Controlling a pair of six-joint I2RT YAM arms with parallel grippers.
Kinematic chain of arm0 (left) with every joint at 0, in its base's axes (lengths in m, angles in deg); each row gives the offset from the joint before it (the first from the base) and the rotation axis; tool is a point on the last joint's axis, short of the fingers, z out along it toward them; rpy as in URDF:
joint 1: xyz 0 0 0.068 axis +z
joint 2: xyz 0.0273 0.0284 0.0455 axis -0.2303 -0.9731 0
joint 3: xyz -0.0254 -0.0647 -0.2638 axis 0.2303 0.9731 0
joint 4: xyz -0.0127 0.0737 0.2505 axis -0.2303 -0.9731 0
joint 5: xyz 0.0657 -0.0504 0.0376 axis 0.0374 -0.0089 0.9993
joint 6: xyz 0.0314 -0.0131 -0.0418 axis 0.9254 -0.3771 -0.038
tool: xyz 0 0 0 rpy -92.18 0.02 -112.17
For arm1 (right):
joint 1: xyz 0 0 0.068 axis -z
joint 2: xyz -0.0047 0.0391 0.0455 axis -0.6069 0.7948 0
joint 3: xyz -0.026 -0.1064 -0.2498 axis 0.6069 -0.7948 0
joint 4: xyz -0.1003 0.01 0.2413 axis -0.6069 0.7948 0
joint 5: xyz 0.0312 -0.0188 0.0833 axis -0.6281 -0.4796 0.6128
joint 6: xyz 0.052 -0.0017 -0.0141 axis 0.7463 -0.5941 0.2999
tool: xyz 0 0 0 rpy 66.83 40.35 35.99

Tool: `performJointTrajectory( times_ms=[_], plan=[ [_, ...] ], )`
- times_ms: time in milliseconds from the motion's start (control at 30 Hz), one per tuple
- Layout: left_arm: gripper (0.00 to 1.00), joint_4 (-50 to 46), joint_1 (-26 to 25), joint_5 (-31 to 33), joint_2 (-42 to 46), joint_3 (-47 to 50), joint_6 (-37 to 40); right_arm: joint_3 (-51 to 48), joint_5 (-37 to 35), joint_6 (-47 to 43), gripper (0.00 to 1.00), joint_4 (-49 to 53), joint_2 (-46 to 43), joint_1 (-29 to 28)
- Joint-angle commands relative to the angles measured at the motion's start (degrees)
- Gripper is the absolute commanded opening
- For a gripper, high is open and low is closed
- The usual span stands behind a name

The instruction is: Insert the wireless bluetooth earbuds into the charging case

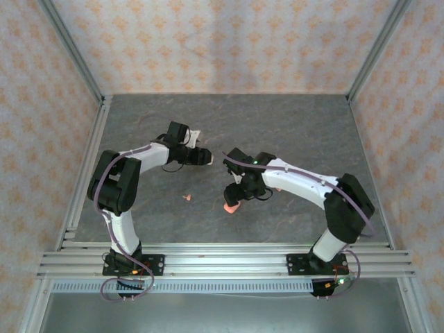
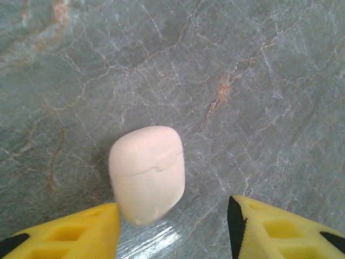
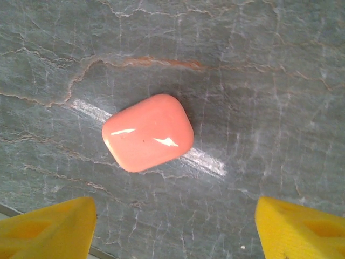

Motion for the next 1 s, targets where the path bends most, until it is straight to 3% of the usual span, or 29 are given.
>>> performJointTrajectory(
  times_ms=[0,300,767,967],
  plan=[
    [0.58,-6.8,0.9,3.0,2.2,-3.1,2.7,2.9,-0.4,-4.6,0.79,3.3,2.7,-0.7],
    [0.6,-10.4,1.8,7.0,9.6,-0.1,4.8,7.9,1.7,-7.8,0.81,5.7,10.1,-1.5],
    [0.61,-5.8,2.1,8.9,22.6,13.7,1.7,9.7,2.2,-7.8,0.85,3.7,18.0,-2.4],
    [0.61,-4.8,2.2,9.2,27.2,16.6,0.4,11.0,2.8,-6.8,0.73,3.4,19.9,-2.4]
  ],
)
